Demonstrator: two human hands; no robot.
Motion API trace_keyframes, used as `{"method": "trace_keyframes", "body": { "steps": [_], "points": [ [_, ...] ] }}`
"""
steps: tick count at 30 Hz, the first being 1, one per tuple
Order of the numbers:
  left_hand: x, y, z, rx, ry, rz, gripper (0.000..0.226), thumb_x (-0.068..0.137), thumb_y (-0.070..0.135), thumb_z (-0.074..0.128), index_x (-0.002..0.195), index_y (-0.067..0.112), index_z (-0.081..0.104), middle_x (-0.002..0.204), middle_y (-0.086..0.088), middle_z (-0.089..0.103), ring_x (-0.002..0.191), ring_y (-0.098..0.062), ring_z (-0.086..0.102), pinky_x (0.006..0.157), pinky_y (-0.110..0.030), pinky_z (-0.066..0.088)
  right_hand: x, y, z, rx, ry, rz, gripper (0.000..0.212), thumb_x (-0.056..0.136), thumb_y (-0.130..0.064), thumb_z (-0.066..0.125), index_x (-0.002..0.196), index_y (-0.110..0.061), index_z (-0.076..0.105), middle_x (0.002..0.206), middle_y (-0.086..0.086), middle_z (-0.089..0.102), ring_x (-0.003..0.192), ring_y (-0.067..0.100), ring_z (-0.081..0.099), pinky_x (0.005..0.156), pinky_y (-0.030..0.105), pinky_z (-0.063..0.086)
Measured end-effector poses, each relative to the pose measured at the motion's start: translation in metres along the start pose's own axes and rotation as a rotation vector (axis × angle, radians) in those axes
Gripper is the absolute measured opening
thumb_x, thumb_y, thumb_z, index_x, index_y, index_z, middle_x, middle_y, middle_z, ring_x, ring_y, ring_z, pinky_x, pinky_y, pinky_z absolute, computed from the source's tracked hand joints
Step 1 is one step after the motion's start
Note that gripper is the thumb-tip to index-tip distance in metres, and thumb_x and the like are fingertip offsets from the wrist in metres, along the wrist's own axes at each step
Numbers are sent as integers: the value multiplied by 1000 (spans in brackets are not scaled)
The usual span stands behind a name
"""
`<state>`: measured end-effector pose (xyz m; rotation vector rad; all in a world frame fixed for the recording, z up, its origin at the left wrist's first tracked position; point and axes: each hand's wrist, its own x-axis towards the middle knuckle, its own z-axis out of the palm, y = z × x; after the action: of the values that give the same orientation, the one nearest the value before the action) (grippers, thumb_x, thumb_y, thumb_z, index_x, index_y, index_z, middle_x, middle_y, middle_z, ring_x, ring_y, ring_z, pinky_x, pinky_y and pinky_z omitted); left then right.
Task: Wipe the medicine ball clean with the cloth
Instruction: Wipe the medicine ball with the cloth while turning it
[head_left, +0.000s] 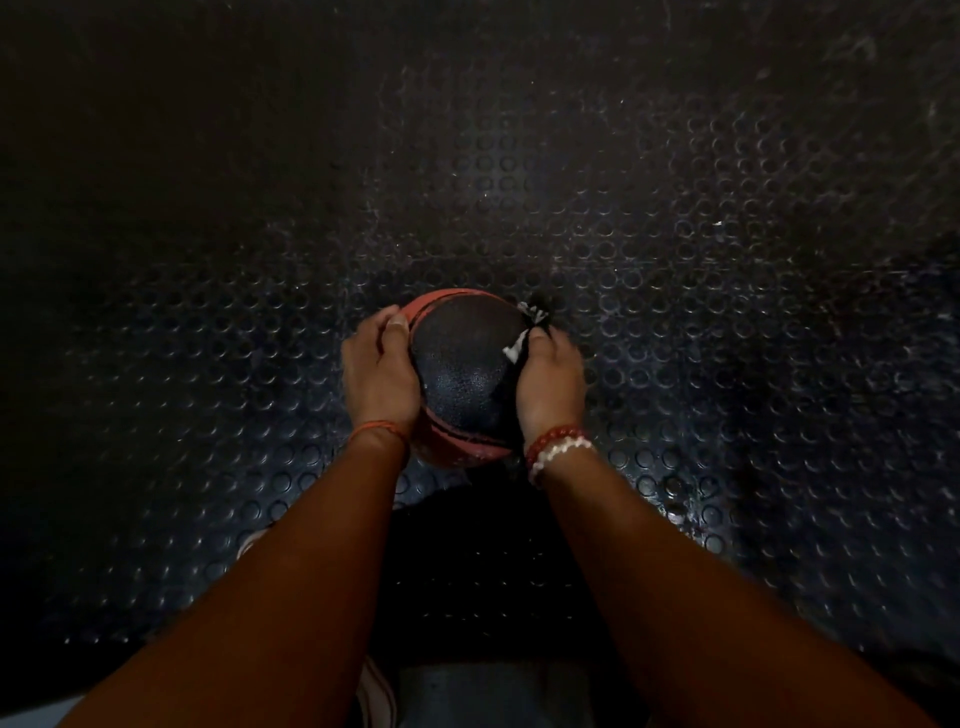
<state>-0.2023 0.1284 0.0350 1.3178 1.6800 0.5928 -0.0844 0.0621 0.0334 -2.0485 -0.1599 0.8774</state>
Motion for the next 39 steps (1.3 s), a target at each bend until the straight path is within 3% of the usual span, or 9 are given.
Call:
{"method": "trace_keyframes", "body": {
  "steps": [5,9,14,20,25,28,31,36,39],
  "points": [
    [4,-7,0,-80,18,-62,35,100,40,44,127,23,60,133,-4,53,120,-18,52,105,-30,38,-30,-5,9,-309,-4,-457,55,89,-41,40,140,-22,49,152,3,36,140,26,33,114,44,28],
    [3,-12,-2,-156,26,-98,43,92,53,44,119,25,63,128,-6,56,117,-22,55,106,-43,42,-3,-20,7,-386,-186,-583,44,94,-35,45,135,-22,55,146,1,44,134,22,40,112,41,33],
    [-1,-15,-2,-238,15,-107,54,64,76,62,99,35,65,121,-3,62,109,-17,61,99,-41,50,41,-19,9,-46,-290,-148,33,88,-33,52,101,-9,72,114,14,66,110,30,59,102,42,43],
    [5,-15,-3,-351,27,-139,30,75,56,69,88,30,65,98,6,70,87,-8,65,82,-30,54,21,26,8,591,-131,454,29,88,-37,57,76,-14,71,77,5,72,79,24,68,78,36,56],
    [9,-14,-2,-379,29,-130,25,77,51,69,86,28,64,89,7,70,79,-6,65,72,-25,51,-20,27,24,327,142,182,50,90,-40,47,127,-8,60,129,15,58,122,28,52,110,38,36],
    [10,-14,-3,-368,35,-121,26,76,52,68,84,28,63,85,7,69,76,-7,64,72,-27,52,-41,16,19,112,87,-116,66,87,-43,39,143,-8,43,150,11,35,139,22,31,113,22,18],
    [10,-16,-3,-380,31,-121,21,83,47,68,85,27,63,84,7,68,75,-6,64,69,-24,51,-19,10,15,-7,3,-274,47,97,-31,46,141,-13,47,149,5,37,135,17,36,110,25,24],
    [10,-15,-3,-403,31,-135,24,86,43,68,89,20,62,83,9,68,69,1,63,62,-16,49,30,4,11,361,-147,106,26,92,-28,53,100,-10,70,107,7,68,107,22,60,104,38,44],
    [15,-17,-6,-393,-10,-140,47,74,56,71,92,12,65,92,-2,73,80,-13,67,74,-31,56,26,23,7,584,-140,479,26,90,-33,59,89,-11,73,91,12,73,89,30,68,87,46,55]
  ]
}}
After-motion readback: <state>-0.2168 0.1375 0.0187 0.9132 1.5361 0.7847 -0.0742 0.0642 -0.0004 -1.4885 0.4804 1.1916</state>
